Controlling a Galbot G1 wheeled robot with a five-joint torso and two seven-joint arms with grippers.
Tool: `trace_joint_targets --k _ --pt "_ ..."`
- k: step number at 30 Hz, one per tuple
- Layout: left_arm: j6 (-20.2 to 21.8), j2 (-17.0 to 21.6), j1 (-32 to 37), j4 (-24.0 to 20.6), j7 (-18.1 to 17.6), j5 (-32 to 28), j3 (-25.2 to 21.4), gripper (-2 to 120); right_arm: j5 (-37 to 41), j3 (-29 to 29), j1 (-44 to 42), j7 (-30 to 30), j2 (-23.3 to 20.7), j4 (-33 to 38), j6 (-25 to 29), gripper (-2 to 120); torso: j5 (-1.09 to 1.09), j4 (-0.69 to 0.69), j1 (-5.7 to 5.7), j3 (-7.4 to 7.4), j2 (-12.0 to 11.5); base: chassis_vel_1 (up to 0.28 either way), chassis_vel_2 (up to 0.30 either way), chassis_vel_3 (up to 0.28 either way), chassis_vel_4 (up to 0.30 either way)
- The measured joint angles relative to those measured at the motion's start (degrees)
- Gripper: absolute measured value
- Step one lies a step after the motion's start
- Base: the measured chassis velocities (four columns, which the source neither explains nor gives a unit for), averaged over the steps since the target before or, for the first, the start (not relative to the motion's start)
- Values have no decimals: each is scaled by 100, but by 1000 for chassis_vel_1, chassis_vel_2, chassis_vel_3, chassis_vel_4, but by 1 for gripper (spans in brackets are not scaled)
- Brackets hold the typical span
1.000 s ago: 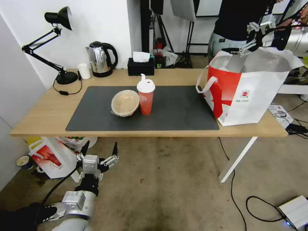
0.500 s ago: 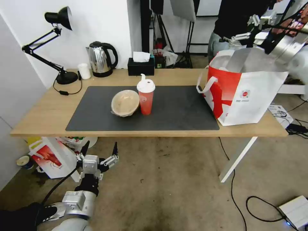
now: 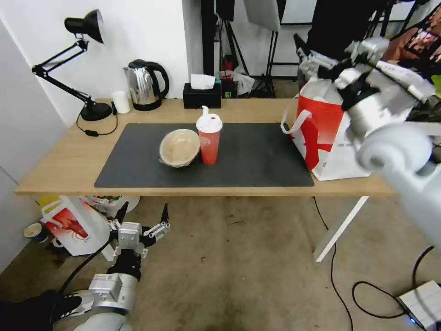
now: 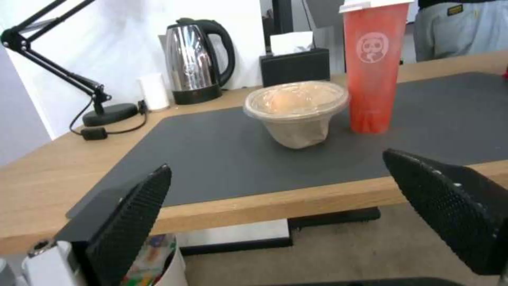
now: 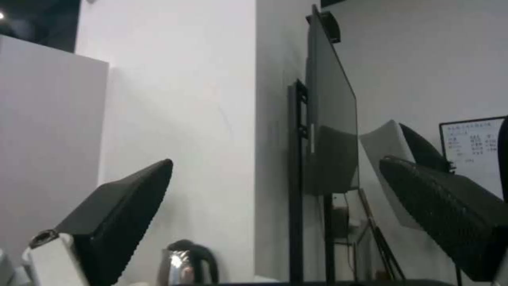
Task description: Pick up the trash from the table and place it into the takeout bag.
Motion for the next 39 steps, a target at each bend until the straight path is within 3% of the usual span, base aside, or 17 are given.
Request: trace_joint_targets --k 4,9,13,21,28,32,39 --pt "0 0 0 0 0 0 0 100 -829 332 -1302 37 346 712 156 100 -1 0 0 -1 0 0 0 0 0" --pt "0 1 0 0 0 0 -1 100 -1885 657 -2502 -199 803 1028 364 100 0 0 1 0 0 0 0 0 0" --pt "0 1 -1 0 0 0 0 100 -2193 687 -2978 -223 999 1132 454 100 -2 -1 0 -1 0 0 0 0 0" --pt "0 0 0 0 0 0 0 100 -3965 457 -4279 64 1915 999 1262 100 -1 0 0 -1 0 0 0 0 0" --pt "0 0 0 0 1 0 0 100 -4892 224 -4700 682 1989 906 1617 100 0 0 0 0 0 0 0 0 0" --pt "0 0 0 0 0 0 0 100 -5428 44 -4935 1396 1842 797 1860 100 0 0 1 0 0 0 0 0 0" --pt "0 0 0 0 0 0 0 100 -5664 -39 -5087 1863 1809 703 2087 100 0 0 1 0 0 0 0 0 0"
